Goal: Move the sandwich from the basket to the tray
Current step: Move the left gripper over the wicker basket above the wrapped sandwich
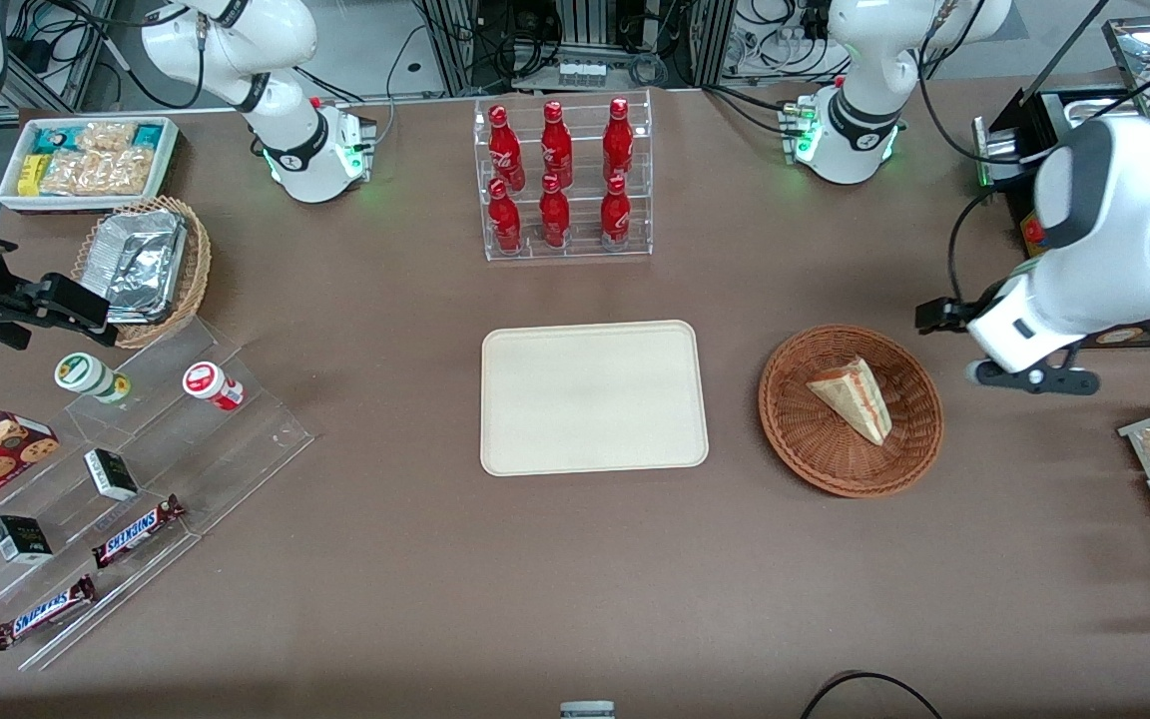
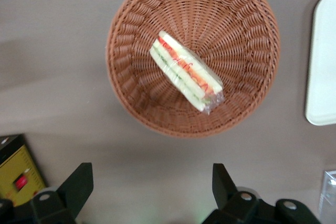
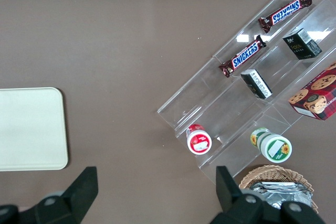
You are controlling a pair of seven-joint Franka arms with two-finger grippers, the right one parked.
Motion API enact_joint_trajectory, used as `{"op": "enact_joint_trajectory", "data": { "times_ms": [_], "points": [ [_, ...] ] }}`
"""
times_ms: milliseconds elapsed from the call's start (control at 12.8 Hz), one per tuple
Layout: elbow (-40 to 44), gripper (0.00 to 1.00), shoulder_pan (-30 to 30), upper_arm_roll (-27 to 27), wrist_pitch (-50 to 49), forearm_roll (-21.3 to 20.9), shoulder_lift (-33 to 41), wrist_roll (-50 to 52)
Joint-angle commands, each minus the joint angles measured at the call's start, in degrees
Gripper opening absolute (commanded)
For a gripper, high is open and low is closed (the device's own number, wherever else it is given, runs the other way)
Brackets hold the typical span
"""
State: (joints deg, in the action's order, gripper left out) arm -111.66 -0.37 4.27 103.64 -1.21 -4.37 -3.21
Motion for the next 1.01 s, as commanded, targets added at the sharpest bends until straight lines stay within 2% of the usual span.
{"op": "enact_joint_trajectory", "data": {
  "times_ms": [0,156,312,702,936],
  "points": [
    [-7.6,1.00,-0.7,-0.2,8.8,0.1,1.9,0.7],
    [-12.4,1.00,-0.8,-0.1,16.6,0.1,1.9,5.0],
    [-15.5,1.00,-1.7,-0.1,21.8,0.1,1.9,13.5],
    [-16.9,1.00,-3.5,0.4,24.9,0.1,1.3,35.2],
    [-18.2,1.00,-3.6,2.7,29.1,0.1,-0.5,52.4]
  ]
}}
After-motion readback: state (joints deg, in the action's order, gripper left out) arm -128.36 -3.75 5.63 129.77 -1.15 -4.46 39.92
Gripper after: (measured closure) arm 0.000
